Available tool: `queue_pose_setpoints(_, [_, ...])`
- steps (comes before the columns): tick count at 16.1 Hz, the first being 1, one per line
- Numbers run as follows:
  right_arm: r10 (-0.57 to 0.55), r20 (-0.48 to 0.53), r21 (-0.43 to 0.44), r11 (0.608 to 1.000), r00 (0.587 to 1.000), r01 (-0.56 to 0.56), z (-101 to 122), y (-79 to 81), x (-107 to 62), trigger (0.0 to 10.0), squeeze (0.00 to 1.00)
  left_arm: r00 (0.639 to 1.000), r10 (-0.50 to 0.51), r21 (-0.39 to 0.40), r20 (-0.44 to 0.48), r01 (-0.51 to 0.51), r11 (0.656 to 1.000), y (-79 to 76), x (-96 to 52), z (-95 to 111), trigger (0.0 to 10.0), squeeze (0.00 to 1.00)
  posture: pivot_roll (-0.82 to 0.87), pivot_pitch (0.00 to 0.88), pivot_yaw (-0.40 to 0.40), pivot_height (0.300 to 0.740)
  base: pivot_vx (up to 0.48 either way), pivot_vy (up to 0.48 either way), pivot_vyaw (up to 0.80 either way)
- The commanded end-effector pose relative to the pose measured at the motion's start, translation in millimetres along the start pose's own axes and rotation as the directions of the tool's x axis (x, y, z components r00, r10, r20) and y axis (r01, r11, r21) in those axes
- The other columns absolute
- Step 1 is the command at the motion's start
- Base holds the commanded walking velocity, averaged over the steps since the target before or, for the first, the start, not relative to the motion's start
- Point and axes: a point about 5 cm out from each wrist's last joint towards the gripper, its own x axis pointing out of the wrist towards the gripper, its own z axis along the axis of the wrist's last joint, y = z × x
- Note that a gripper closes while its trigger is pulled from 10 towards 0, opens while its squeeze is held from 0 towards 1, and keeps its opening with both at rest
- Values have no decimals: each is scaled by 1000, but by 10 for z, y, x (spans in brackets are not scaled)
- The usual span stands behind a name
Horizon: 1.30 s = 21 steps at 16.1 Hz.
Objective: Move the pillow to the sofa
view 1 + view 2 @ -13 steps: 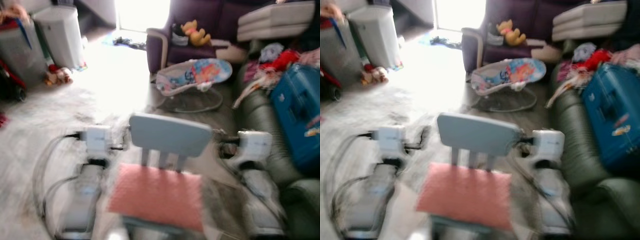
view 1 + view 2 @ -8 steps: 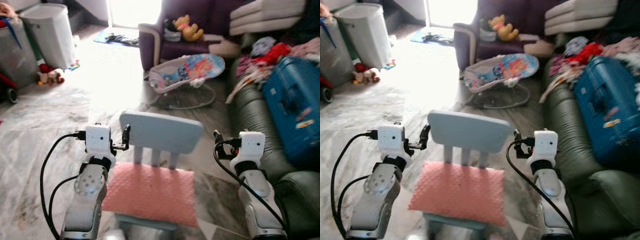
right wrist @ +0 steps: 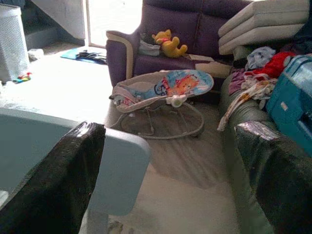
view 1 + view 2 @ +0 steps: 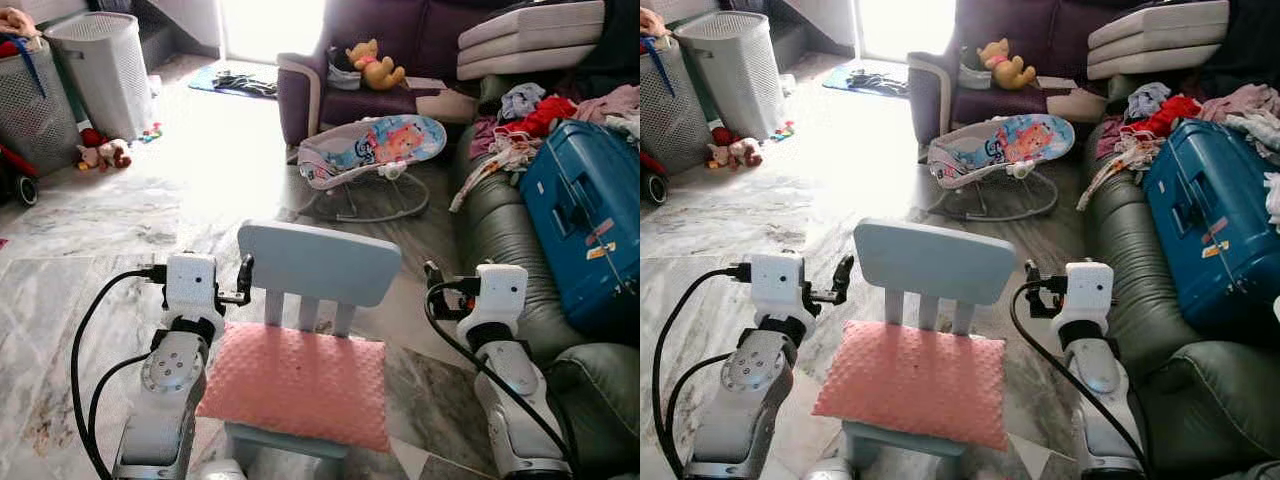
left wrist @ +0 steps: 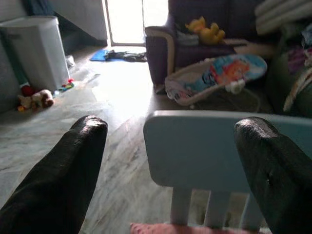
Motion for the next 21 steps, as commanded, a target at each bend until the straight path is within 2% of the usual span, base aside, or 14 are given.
queue_pose_setpoints(1, [6, 26, 8, 1000, 1000, -6, 79, 19, 32, 10000, 0, 998, -41, 34, -39, 42, 999, -26, -12, -52, 10000, 0, 41, 0, -69, 740, 0, 0, 0])
queue_pose_setpoints(5, [6, 26, 8, 1000, 1000, -6, 79, 19, 32, 10000, 0, 998, -41, 34, -39, 42, 999, -26, -12, -52, 10000, 0, 41, 0, -69, 740, 0, 0, 0])
queue_pose_setpoints(7, [19, -25, 9, 1000, 999, -19, -32, 81, -76, 10000, 0, 996, -10, 100, -93, 19, 995, 79, -46, -175, 10000, 0, 55, 0, -81, 740, 0, 0, -800])
queue_pose_setpoints(8, [18, -30, 8, 1000, 999, -18, -45, 84, -81, 10000, 0, 996, -5, 106, -95, 15, 994, 94, -41, -178, 10000, 0, 55, 0, -81, 740, 0, 0, -800])
queue_pose_setpoints(10, [-23, -33, 29, 999, 999, 24, -49, 62, -55, 10000, 0, 997, -32, 130, -77, 42, 991, 108, 21, -103, 10000, 0, 54, 0, -72, 740, 0, 0, -800])
queue_pose_setpoints(12, [-21, -42, 34, 999, 999, 22, -91, 113, -103, 10000, 0, 992, -82, 223, -98, 102, 969, 87, 0, -124, 10000, 0, 61, 0, -57, 740, 0, 0, -800])
queue_pose_setpoints(15, [-56, -23, 54, 997, 998, 57, -64, 71, -116, 10000, 0, 991, -89, 229, -99, 110, 967, 115, 19, -122, 10000, 0, 55, 0, -9, 740, 0, 0, 0])
queue_pose_setpoints(18, [-103, -9, 67, 992, 995, 103, -75, 23, -87, 10000, 0, 987, -143, 265, -76, 158, 951, 14, 114, -52, 10000, 0, 41, 0, 41, 740, 0, 0, 0])
queue_pose_setpoints(21, [-106, -3, 68, 992, 994, 106, -71, 57, -85, 10000, 0, 987, -152, 276, -59, 163, 947, -9, 187, 7, 10000, 0, 32, 0, 36, 740, 0, 0, 0])
